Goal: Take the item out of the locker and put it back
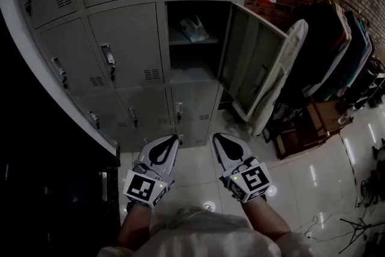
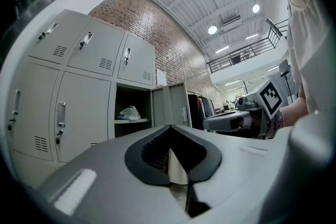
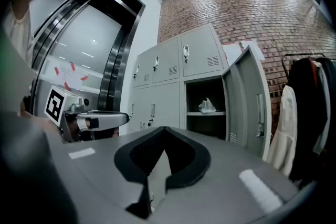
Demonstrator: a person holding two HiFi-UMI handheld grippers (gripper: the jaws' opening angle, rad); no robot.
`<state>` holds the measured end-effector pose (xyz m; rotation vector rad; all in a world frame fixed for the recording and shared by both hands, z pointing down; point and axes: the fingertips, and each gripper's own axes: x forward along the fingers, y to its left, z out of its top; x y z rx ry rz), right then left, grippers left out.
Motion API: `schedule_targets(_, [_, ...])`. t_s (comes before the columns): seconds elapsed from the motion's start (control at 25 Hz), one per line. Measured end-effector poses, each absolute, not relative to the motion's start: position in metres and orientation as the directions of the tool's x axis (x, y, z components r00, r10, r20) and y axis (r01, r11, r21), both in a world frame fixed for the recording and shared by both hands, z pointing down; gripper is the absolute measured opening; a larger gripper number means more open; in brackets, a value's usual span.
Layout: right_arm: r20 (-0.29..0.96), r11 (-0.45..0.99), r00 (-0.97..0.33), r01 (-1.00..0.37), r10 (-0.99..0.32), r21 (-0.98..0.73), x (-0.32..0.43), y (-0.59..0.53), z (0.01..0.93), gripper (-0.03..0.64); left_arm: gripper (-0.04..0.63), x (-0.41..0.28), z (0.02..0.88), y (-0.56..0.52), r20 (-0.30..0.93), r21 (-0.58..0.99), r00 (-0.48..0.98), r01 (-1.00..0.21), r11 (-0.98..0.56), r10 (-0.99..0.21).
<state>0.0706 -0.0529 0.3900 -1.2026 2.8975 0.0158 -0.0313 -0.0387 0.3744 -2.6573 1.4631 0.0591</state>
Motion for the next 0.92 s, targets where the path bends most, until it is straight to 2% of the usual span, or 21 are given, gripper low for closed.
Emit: schedule_targets(0.92, [-0.005, 0.706, -0.706, -0.708, -0.708, 0.009, 0.064, -0.067, 0.394, 0.000, 0.005, -0.042, 0.378, -0.052, -0.082, -0.058, 0.521, -0.853, -0.518, -0.849])
